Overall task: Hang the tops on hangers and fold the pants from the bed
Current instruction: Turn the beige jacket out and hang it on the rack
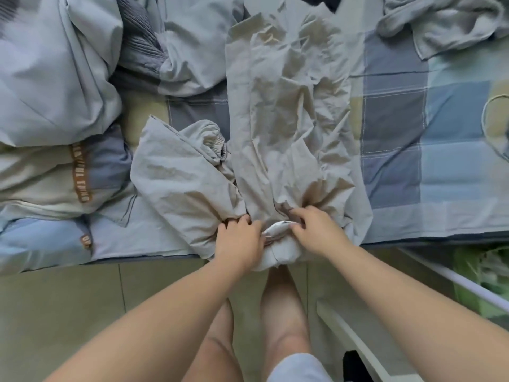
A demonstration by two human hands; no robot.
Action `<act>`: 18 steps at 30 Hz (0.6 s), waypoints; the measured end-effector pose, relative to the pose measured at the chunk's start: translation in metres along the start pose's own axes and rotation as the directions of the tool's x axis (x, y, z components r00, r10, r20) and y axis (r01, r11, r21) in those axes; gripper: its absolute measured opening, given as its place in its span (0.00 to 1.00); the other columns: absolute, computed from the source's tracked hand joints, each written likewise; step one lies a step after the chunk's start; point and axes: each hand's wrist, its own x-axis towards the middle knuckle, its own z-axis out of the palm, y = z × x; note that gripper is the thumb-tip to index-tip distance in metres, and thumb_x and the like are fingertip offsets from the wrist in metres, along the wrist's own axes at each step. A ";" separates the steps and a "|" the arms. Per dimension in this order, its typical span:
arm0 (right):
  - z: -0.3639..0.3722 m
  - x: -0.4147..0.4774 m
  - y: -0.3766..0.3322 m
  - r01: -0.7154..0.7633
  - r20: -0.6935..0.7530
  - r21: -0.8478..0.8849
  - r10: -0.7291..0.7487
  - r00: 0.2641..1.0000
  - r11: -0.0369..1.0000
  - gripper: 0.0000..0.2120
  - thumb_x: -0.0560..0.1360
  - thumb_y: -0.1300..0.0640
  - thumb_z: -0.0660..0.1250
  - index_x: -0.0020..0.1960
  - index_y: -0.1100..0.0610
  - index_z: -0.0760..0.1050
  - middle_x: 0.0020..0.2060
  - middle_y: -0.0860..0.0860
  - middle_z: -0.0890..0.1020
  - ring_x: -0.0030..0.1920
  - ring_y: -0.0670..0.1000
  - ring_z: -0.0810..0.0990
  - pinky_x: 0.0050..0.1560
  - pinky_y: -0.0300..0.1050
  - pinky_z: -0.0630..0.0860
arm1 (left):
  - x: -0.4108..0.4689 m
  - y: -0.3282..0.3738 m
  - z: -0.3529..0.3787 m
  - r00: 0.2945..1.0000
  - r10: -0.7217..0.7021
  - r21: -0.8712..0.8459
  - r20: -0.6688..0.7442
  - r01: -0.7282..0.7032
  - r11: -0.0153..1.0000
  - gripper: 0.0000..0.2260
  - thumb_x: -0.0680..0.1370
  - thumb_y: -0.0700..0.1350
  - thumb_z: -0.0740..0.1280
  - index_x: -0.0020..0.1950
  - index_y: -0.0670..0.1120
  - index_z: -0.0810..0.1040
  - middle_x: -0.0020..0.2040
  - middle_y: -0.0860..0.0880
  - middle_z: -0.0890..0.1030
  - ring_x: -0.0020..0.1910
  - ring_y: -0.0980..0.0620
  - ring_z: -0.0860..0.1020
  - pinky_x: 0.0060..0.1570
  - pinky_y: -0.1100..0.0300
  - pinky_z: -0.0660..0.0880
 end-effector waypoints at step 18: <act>-0.175 0.147 -0.112 0.125 -0.433 -0.066 -0.142 0.890 0.990 0.46 0.76 0.44 0.69 0.81 0.45 0.42 0.81 0.51 0.51 0.79 0.58 0.50 0.75 0.64 0.57 | 0.156 -0.046 -0.190 0.940 -0.208 -0.785 -0.270 -0.090 0.612 0.34 0.78 0.51 0.71 0.78 0.47 0.57 0.70 0.46 0.73 0.66 0.44 0.75 0.65 0.51 0.72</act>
